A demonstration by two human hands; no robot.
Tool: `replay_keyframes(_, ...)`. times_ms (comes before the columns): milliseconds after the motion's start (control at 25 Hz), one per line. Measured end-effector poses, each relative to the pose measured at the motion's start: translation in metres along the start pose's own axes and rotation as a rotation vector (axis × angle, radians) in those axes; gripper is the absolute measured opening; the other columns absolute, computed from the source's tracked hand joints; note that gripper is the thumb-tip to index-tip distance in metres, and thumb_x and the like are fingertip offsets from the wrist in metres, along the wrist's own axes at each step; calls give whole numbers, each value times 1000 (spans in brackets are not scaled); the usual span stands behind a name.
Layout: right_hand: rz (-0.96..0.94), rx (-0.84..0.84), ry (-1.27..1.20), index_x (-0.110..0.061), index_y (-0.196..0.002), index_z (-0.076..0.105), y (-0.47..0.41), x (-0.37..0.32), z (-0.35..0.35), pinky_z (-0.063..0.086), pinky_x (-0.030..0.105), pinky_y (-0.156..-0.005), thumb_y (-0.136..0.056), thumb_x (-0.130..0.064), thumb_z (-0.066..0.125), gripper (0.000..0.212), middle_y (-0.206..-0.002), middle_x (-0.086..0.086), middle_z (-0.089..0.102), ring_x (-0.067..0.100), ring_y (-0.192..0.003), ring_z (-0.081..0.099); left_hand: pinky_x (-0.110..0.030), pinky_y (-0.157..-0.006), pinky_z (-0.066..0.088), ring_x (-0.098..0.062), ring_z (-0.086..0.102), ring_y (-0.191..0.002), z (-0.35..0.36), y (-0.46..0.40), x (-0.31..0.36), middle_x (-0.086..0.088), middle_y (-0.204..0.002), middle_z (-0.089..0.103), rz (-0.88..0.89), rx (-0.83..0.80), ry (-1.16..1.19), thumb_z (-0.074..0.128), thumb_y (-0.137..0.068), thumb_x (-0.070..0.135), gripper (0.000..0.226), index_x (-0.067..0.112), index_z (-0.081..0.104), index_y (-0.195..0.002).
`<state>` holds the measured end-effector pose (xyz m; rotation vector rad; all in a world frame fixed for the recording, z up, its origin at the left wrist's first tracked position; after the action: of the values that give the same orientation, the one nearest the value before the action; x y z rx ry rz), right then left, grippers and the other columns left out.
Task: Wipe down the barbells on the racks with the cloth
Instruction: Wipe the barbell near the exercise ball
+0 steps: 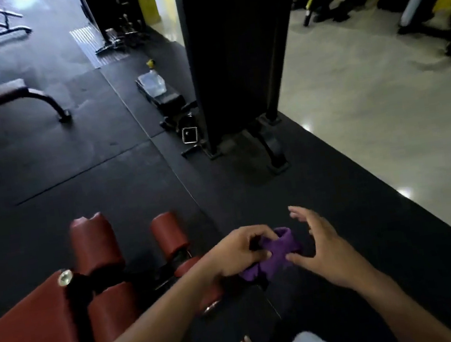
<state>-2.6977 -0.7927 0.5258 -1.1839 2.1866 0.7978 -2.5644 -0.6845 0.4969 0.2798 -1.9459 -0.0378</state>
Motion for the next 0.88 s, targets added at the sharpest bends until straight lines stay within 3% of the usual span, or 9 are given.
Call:
replay_keyframes(40, -16, -85, -23, -52, -136, 38, -30, -1, -2, 45, 20, -98, -82, -37, 81, 71, -124, -37, 47, -14, -111, 48, -35, -93, 51, -11, 65, -97, -19, -18, 1, 10, -103, 68, 9, 6, -73, 69, -87, 8, 34, 34, 61, -106)
replay_keyframes(120, -57, -148, -37, -45, -116, 57, -95, 3, -6, 56, 31, -90, -85, -37, 77, 38, -108, -24, 66, -8, -98, 62, -33, -88, 51, -8, 64, -92, -55, -56, -10, 10, -99, 68, -10, 68, -83, 67, -86, 4, 34, 27, 54, -108)
replay_keyframes(240, -97, -160, -58, -39, -97, 63, -206, 11, -23, 57, 30, -79, -87, -39, 74, 14, -94, -18, 69, -3, -88, 65, -32, -92, 54, -7, 68, -99, -111, -115, -48, 9, -107, 70, -82, 191, -59, 75, -88, 17, 37, 29, 55, -118)
replay_keyframes(360, -183, -175, -43, -40, -94, 63, -309, -3, -41, 49, 17, -72, -87, -40, 74, 13, -92, -20, 67, -8, -88, 61, -39, -87, 56, -9, 69, -93, -168, -153, -97, 9, -102, 71, -228, 318, -106, 79, -83, 43, 36, 30, 62, -113)
replay_keyframes(480, -240, -236, -12, -40, -96, 61, -404, -31, -50, 46, 13, -67, -89, -41, 72, 13, -96, -20, 65, -8, -88, 61, -39, -91, 57, -4, 68, -96, -238, -185, -132, 11, -106, 71, -377, 498, -38, 75, -90, 30, 25, 33, 65, -114)
replay_keyframes(680, -332, -299, 49, -37, -91, 62, -570, -75, -44, 44, 14, -61, -89, -39, 73, 11, -87, -17, 67, -4, -80, 61, -36, -100, 51, -2, 56, -113, -357, -220, -194, 17, -125, 56, -510, 787, -128, 73, -90, 38, 43, 39, 56, -130)
replay_keyframes(880, -336, -322, 120, -36, -89, 64, -723, -125, -3, 47, 16, -64, -86, -40, 75, 12, -84, -18, 67, -5, -80, 61, -32, -98, 52, -2, 55, -118, -459, -248, -293, 14, -133, 57, -630, 793, -41, 72, -92, 39, 48, 38, 53, -136)
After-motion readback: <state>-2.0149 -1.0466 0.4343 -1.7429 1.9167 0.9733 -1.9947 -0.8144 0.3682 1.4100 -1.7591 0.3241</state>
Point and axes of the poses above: each hand's wrist, its own y-axis away from the middle knuckle, its own z-axis out of the palm, x = y × z, the point moved 8 cm from there along -y, towards the middle knuckle
